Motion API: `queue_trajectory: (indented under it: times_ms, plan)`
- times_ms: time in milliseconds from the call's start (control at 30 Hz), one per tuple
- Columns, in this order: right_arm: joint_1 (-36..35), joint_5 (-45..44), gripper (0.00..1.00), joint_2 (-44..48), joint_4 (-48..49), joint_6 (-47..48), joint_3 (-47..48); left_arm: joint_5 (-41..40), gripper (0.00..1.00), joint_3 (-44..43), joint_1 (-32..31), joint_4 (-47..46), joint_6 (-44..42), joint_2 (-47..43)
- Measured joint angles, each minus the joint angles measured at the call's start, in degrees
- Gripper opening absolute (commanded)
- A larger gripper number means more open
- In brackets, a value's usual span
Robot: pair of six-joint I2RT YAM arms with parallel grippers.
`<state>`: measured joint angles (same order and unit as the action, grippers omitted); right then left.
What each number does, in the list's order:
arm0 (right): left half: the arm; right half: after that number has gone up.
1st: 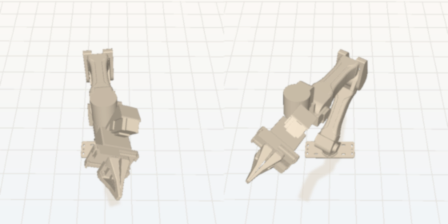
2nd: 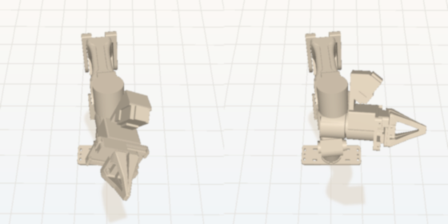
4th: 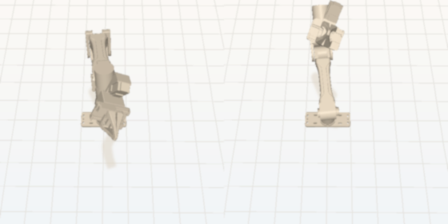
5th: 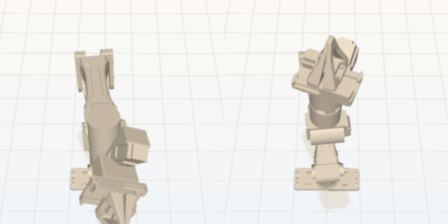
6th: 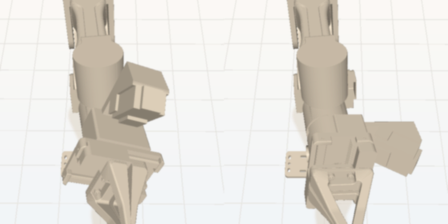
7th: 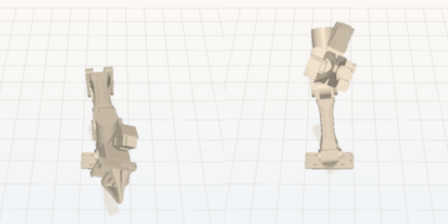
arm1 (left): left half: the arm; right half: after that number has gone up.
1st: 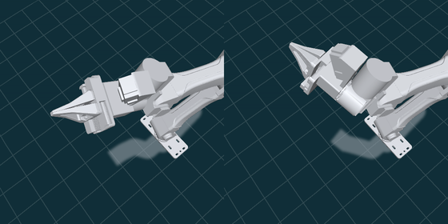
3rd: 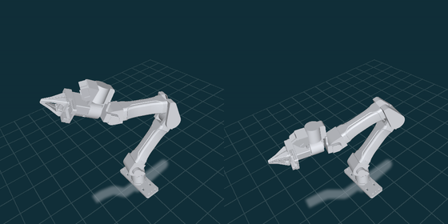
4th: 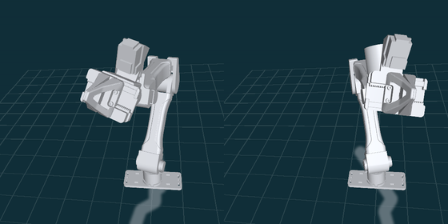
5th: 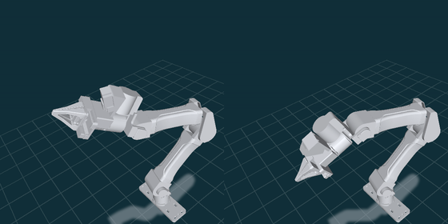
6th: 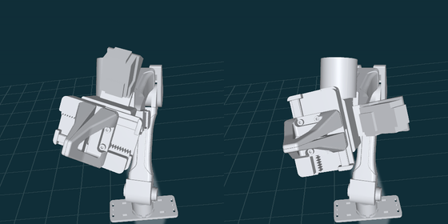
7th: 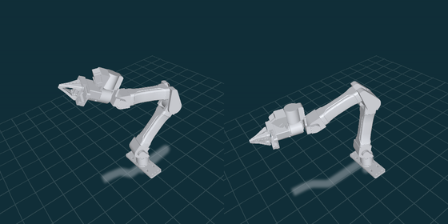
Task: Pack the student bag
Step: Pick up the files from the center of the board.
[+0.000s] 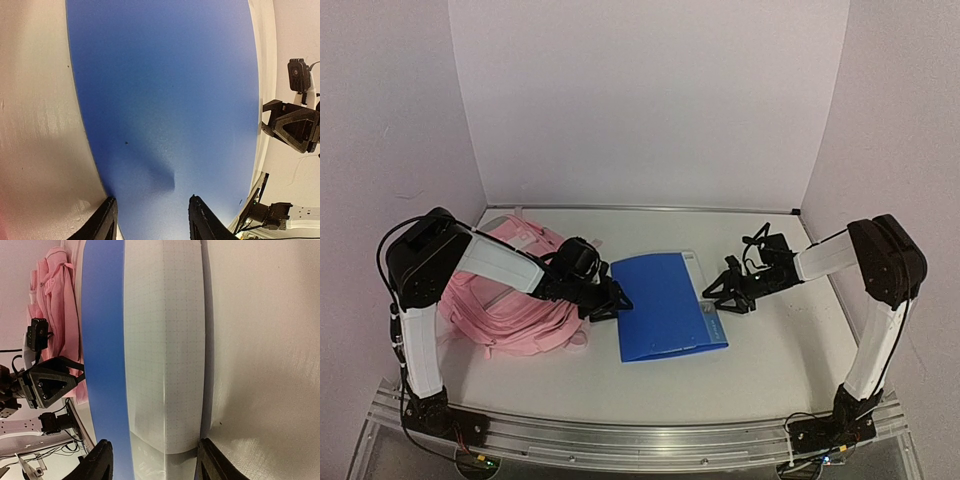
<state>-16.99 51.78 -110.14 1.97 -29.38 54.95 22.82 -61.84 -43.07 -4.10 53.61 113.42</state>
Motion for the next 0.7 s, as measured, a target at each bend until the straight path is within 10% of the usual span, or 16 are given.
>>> queue_trajectory:
  times_ms: [500,700]
  plan:
    - [-3.39,8.97,0.56,5.87,6.02,-6.25,-0.34,4.03,0.45,-1.84,-0.83,-2.32,-1.21,2.17]
    - [-5.24,7.17,0.4,5.36,6.11,-6.76,-0.34,4.36,0.44,-1.87,-0.85,-2.2,-1.32,2.17]
